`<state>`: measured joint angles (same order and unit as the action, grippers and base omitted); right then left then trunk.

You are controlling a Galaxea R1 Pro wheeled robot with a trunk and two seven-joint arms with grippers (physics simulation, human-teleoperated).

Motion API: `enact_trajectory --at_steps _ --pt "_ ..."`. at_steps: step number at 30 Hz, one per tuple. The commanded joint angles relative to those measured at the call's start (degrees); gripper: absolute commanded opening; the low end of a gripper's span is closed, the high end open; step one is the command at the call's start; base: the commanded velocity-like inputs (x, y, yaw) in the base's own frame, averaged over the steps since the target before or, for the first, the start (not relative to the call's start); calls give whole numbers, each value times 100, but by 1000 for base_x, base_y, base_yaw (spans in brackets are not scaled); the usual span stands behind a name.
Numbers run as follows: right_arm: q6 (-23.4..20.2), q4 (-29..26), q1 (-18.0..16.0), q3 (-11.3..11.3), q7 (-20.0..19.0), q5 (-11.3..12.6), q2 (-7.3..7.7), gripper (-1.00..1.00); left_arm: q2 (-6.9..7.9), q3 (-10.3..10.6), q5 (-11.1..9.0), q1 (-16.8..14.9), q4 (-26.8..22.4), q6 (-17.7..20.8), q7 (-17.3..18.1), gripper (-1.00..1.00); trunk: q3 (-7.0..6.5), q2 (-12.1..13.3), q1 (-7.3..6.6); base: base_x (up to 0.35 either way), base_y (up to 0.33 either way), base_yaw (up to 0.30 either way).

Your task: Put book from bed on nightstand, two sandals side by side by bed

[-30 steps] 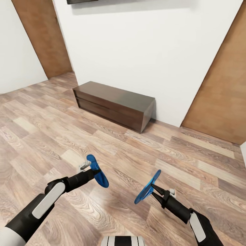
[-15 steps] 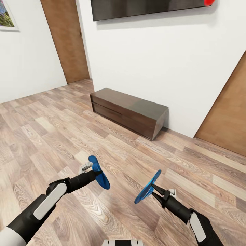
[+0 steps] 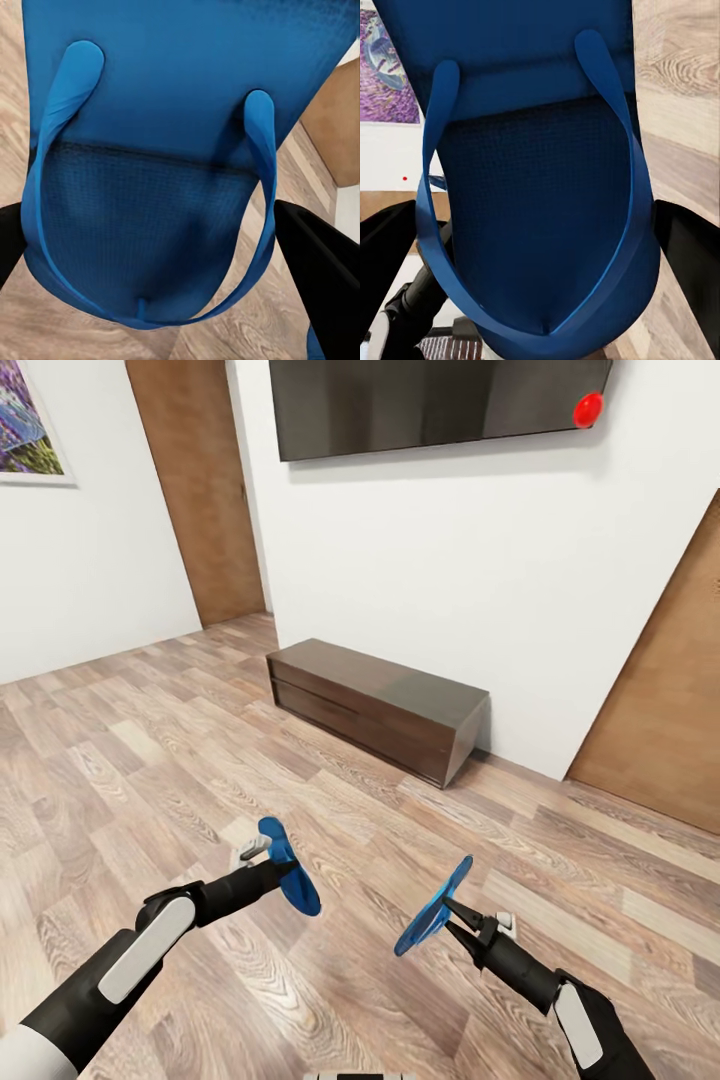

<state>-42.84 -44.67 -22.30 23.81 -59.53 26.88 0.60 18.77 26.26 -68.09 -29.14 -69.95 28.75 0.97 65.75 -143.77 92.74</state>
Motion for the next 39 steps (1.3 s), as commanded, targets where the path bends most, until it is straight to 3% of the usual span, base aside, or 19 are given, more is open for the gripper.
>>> enact_trajectory --at_steps 1,5,7,8,12,14,16,19,21,24,27,30,35,39 --pt "108 6 -2 7 -9 6 -1 -100 4 29 0 -4 29 3 11 -100 -18 0 -3 0 0 0" --pt "726 59 -2 15 -30 9 49 -100 9 147 37 -4 481 -47 21 -100 -107 5 -14 0 0 0" --pt "1041 401 3 21 -40 -17 89 -100 45 177 138 -4 685 -193 24 -100 -151 8 -19 0 0 0" --pt "1175 680 4 25 -46 -68 165 -100 77 187 241 -4 745 -295 25 -100 -173 9 -21 0 0 0" --pt "1654 1785 6 22 -56 -303 712 -100 150 243 886 3 1115 -625 39 -100 -262 15 -32 0 0 0" --pt "1882 2036 6 20 -57 -335 816 -100 156 289 1145 4 1334 -763 127 -100 -306 17 -37 0 0 0" --pt "2296 2269 6 19 -58 -355 889 -100 163 327 1445 5 1716 -1100 586 -100 -350 20 -42 0 0 0" --pt "2603 2570 6 19 -58 -363 918 -100 174 339 1612 5 2352 -1539 1558 -100 -417 24 -50 0 0 0" --pt "2680 2703 6 19 -58 -366 927 -100 183 342 1639 5 2617 -1648 1974 -100 -461 27 -55 0 0 0" --pt "2808 2783 6 19 -60 -439 936 -100 150 431 1654 5 3305 -1945 2239 -100 -528 31 -63 0 0 0" --pt "2860 2801 6 24 -59 -712 956 -100 138 776 1640 5 3707 -2547 2548 -100 -594 35 -70 0 0 0" --pt "2873 2810 6 27 -54 -916 1062 -100 147 1015 1639 5 4340 -2850 3058 -100 -661 39 -78 0 0 0" --pt "2933 2814 6 28 -25 -991 1166 -100 150 1086 1635 5 5186 -3265 4114 -100 -771 45 -91 0 0 0" --pt "3003 2815 6 28 -4 -999 1177 -100 145 1084 1615 5 5520 -3409 4466 -100 -860 51 -101 0 0 0"
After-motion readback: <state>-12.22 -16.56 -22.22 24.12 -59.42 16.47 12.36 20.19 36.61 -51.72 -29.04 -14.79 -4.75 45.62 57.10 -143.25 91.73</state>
